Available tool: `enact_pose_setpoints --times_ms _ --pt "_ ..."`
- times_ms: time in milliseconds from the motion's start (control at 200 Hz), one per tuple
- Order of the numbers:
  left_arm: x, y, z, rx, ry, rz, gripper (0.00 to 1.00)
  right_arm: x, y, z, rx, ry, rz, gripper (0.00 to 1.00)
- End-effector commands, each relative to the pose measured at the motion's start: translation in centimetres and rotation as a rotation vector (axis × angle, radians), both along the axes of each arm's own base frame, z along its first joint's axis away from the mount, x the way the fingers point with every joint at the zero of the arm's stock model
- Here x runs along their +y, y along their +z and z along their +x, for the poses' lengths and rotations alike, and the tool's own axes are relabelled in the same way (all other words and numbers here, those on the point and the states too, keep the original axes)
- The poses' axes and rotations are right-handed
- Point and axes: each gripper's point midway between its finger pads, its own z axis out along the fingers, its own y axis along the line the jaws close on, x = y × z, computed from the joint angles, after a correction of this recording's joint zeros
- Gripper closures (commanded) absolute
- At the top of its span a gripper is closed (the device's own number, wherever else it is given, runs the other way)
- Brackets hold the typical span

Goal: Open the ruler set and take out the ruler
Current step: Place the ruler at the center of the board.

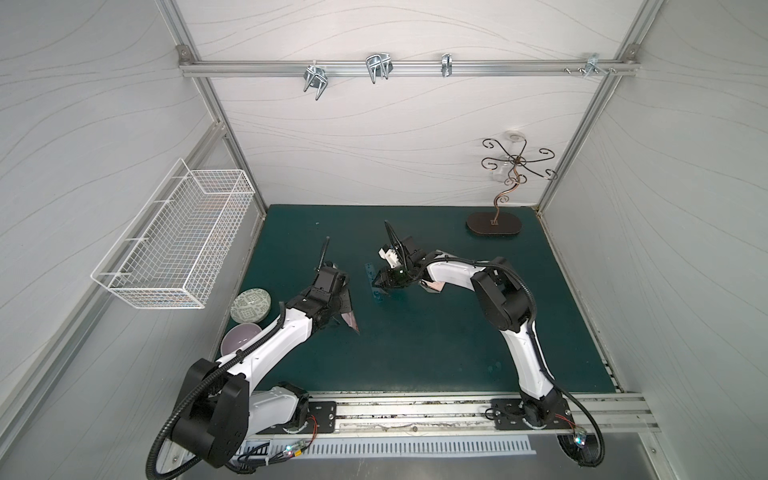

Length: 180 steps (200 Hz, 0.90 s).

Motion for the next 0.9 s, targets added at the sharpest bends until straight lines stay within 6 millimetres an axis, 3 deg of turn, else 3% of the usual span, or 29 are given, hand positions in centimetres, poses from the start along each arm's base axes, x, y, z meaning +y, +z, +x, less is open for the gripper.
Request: enact_pose_setpoints --times_ms 0,175,275,400,450,535,635,820,895 --pt "0.2 2.4 1.3 -0.067 0.027 -0.006 1.00 0.8 -2.6 -1.7 0.095 0.023 -0.018 0.57" --pt "0.0 2.5 1.4 -0.071 0.016 -0.009 1.00 1.6 -2.0 -1.5 0.126 0.008 0.033 0.57" --pt "-0.7 2.6 1.6 -0.070 -0.019 -0.021 1.00 1.0 -0.6 -1.1 0.121 -0.010 0.063 0.57" --pt "-1.6 2.3 1.8 -0.059 -0.053 -0.049 1.00 -1.8 4.8 -0.1 0.061 -0.068 0.209 0.64" --pt "-2.2 2.2 1.8 -0.056 -0.071 -0.076 1.00 -3.0 7.1 -0.2 0.032 -0.067 0.278 0.72" --pt "-3.3 1.9 1.8 -0.055 -0.105 -0.120 1.00 -3.4 9.8 -1.8 0.079 0.005 0.406 0.87" --pt "-4.1 1.3 1.8 -0.030 -0.134 -0.111 1.00 -3.2 11.4 -3.7 0.138 0.039 0.497 1.00" --pt "-6.2 0.9 2.0 -0.010 -0.190 -0.104 1.00 -1.6 14.0 -6.1 0.110 0.078 0.517 1.00" --pt "-6.5 0.9 2.0 -0.004 -0.186 -0.092 1.00 -1.0 13.6 -6.4 0.080 0.065 0.446 1.00"
